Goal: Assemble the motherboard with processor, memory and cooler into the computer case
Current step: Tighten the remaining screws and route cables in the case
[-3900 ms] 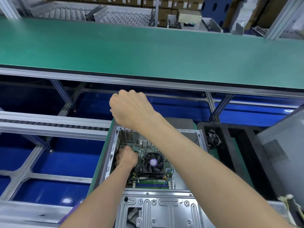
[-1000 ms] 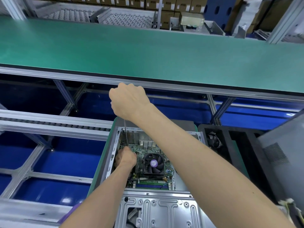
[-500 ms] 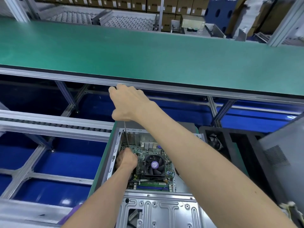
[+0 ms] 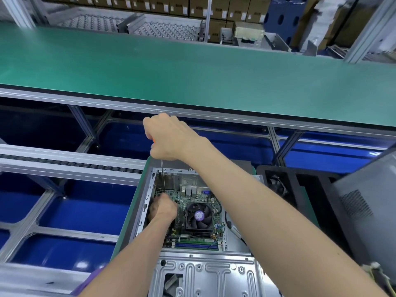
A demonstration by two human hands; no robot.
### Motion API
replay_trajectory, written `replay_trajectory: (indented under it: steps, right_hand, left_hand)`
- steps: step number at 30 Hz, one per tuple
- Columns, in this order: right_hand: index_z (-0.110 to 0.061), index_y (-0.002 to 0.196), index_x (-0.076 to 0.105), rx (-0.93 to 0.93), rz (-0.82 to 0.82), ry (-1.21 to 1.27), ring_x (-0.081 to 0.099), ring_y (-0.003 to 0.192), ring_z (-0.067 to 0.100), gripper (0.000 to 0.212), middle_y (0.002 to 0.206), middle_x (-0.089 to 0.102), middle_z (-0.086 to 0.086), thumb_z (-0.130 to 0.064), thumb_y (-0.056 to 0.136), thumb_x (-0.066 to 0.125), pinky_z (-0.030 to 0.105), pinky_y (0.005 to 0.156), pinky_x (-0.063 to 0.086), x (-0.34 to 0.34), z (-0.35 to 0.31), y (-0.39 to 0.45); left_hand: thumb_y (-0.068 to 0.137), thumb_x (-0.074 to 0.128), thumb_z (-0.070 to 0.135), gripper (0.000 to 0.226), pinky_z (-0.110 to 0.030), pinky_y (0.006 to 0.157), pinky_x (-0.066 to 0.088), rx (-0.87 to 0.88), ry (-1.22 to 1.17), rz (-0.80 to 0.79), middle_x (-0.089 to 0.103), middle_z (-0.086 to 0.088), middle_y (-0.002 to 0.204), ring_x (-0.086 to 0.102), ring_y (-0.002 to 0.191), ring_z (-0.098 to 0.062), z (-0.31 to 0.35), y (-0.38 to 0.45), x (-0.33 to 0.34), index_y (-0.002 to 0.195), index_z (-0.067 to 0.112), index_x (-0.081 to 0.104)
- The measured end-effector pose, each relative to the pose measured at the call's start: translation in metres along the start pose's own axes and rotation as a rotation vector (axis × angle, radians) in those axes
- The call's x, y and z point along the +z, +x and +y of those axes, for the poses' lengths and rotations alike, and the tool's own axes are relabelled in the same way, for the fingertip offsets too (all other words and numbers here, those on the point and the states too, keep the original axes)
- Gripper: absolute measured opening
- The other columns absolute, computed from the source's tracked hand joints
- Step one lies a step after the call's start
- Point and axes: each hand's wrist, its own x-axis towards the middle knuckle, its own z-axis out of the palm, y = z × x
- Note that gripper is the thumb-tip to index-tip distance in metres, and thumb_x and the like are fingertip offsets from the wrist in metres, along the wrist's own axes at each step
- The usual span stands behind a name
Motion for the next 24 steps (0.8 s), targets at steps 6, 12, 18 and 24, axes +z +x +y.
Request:
replay_trajectory:
  steps: [6, 12, 18, 24]
  right_hand:
    - [-0.013, 0.085, 0.038, 0.055, 0.152, -0.188, 0.042, 0.071, 0.028, 0.024, 0.076, 0.035, 0.0, -0.016, 0.089, 0.062, 0.037, 0.06, 0.032, 0.011, -0.012, 0.003]
    - [-0.013, 0.089, 0.051, -0.043, -0.096, 0.038, 0.05, 0.071, 0.025, 0.016, 0.086, 0.049, 0.004, -0.012, 0.076, 0.061, 0.03, 0.054, 0.035, -0.002, -0.006, 0.006]
    - [-0.013, 0.07, 0.03, 0.087, 0.194, -0.21, 0.04, 0.067, 0.028, 0.036, 0.069, 0.029, -0.002, -0.018, 0.095, 0.056, 0.036, 0.059, 0.03, 0.014, -0.011, 0.005]
    - [-0.014, 0.091, 0.049, -0.021, -0.06, 0.006, 0.048, 0.072, 0.025, 0.02, 0.088, 0.048, 0.002, -0.019, 0.076, 0.062, 0.03, 0.055, 0.029, -0.004, -0.002, 0.003]
  left_hand:
    - [0.096, 0.057, 0.019, 0.02, -0.033, 0.068, 0.048, -0.001, 0.007, -0.007, 0.056, -0.006, 0.092, 0.055, 0.082, -0.026, 0.0, 0.0, -0.001, 0.113, 0.011, 0.062]
    - [0.096, 0.058, 0.019, 0.017, -0.031, 0.066, 0.05, 0.0, 0.009, -0.012, 0.058, -0.004, 0.088, 0.059, 0.079, -0.023, 0.0, 0.002, 0.001, 0.11, 0.012, 0.063]
    - [0.094, 0.059, 0.018, 0.014, -0.031, 0.064, 0.048, 0.0, -0.009, -0.006, 0.057, -0.004, 0.086, 0.058, 0.077, -0.023, -0.001, 0.003, 0.001, 0.106, 0.012, 0.062]
    - [0.095, 0.059, 0.019, 0.015, -0.029, 0.059, 0.046, -0.001, 0.003, -0.014, 0.059, -0.004, 0.086, 0.055, 0.07, -0.02, 0.0, 0.004, 0.001, 0.107, 0.012, 0.063]
